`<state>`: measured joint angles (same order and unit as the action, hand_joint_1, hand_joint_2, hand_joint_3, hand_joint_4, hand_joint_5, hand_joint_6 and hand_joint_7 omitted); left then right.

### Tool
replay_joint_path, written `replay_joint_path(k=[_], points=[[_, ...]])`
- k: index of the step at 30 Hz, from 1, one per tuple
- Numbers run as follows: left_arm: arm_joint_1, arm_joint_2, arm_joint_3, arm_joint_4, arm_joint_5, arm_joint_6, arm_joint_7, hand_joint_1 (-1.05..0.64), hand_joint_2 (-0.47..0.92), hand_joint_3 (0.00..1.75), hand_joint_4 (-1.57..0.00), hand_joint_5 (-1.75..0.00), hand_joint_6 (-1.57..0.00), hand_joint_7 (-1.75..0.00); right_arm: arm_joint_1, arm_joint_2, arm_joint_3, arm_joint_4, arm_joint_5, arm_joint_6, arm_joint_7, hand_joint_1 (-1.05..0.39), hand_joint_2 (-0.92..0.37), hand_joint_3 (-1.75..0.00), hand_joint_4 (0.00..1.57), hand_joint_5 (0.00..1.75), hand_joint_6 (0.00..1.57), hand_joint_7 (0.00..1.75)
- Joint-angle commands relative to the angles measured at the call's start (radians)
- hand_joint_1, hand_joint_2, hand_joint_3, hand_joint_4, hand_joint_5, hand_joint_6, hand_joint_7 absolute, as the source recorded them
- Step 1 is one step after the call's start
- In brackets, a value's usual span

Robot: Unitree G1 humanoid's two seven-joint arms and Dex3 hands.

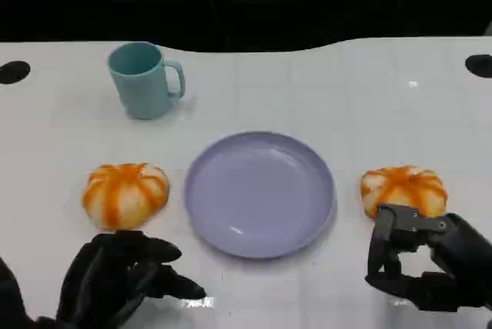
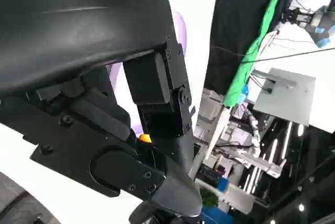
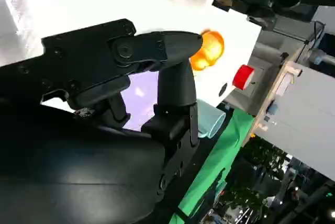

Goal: Grasp the bread from the table and place it into the plate.

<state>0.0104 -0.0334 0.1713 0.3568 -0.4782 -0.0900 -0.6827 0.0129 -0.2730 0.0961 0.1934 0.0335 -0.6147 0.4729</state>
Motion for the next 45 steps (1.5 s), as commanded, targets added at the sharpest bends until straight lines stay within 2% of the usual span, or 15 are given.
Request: replay_joint_path(k=[1,19,31,33,36,42,43,45], points=[[0.001,0.020,0.006,0.000,-0.005,0.001,-0.009,-1.00,0.79,0.00,-1.57,-0.20,-1.56,0.00,0.005,-0.019,-0.012,-0.012,-0.006,-0.015,-0.007,-0.39,-0.92,-0.21,0.83,1.75,0.58,1.75],[0.008,0.015,0.000,-0.017,-0.001,0.007,0.004,-1.00,0.79,0.00,-1.57,-0.20,-1.57,0.00,0.002,-0.026,-0.010,-0.009,-0.009,-0.019,-0.002,-0.39,-0.92,-0.21,0.82,1.75,0.58,1.75],[0.009,0.017,0.002,-0.015,-0.004,0.006,-0.001,-1.01,0.79,0.00,-1.57,-0.21,-1.56,0.00,-0.001,-0.016,-0.013,0.002,-0.016,-0.051,-0.015,-0.40,-0.92,-0.20,0.82,1.75,0.59,1.73],[0.008,0.017,0.002,-0.017,-0.006,0.011,0.000,-1.00,0.79,0.00,-1.57,-0.21,-1.56,0.00,-0.003,-0.013,-0.017,0.004,-0.012,-0.057,-0.020,-0.41,-0.92,-0.21,0.80,1.75,0.60,1.65],[0.006,0.020,0.002,-0.014,-0.002,0.008,-0.002,-1.00,0.79,0.00,-1.57,-0.21,-1.56,0.00,-0.008,-0.014,-0.020,0.005,-0.008,-0.064,-0.025,-0.42,-0.92,-0.22,0.70,1.66,0.61,1.28],[0.006,0.019,0.002,-0.011,-0.001,0.004,-0.002,-1.00,0.79,0.00,-1.57,-0.21,-1.56,0.00,-0.017,-0.023,-0.031,0.006,-0.036,-0.097,-0.051,-0.40,-0.92,-0.17,0.62,1.49,0.64,0.87],[0.006,0.019,0.002,-0.010,0.000,0.005,-0.001,-1.00,0.79,0.00,-1.57,-0.21,-1.56,0.00,-0.017,-0.027,-0.033,0.003,-0.047,-0.102,-0.057,-0.40,-0.92,-0.16,0.58,1.36,0.63,0.75],[0.005,0.020,0.001,-0.008,0.003,0.000,-0.002,-1.00,0.79,0.00,-1.57,-0.21,-1.56,0.00,-0.022,-0.037,-0.040,0.001,-0.077,-0.120,-0.074,-0.40,-0.92,-0.16,0.54,1.22,0.61,0.63]])
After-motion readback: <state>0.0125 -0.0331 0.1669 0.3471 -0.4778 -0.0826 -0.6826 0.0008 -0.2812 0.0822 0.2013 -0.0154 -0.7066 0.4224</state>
